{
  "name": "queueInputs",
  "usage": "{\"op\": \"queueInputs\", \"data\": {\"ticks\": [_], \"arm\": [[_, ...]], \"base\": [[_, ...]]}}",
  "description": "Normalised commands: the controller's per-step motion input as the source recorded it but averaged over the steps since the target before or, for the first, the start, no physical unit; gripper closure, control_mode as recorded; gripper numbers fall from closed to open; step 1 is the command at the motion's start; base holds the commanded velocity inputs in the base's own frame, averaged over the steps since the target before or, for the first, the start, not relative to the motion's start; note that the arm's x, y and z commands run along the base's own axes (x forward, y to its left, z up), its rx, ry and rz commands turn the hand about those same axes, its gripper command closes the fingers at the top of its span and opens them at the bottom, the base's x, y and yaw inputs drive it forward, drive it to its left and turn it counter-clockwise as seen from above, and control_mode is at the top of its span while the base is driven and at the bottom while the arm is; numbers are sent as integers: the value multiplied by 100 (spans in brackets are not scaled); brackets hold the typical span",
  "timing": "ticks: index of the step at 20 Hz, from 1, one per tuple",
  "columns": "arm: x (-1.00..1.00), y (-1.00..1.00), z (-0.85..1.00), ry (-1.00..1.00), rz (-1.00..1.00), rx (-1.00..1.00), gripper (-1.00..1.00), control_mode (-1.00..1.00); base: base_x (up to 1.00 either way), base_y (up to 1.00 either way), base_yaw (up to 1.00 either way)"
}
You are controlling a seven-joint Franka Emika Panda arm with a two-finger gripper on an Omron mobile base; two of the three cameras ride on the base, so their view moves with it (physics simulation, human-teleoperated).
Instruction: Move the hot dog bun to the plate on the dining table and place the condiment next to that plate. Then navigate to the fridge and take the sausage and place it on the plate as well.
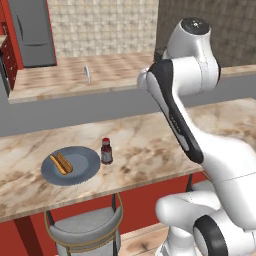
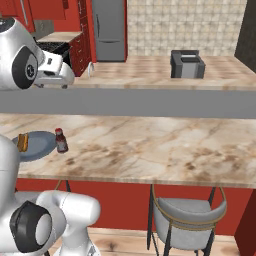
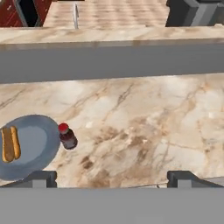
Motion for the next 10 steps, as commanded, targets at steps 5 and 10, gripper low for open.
{"op": "queueInputs", "data": {"ticks": [5,10], "arm": [[0,-95,4,-1,-37,8,-100,-100],[1,-69,0,8,-41,9,-100,-100]], "base": [[0,0,0],[0,0,0]]}}
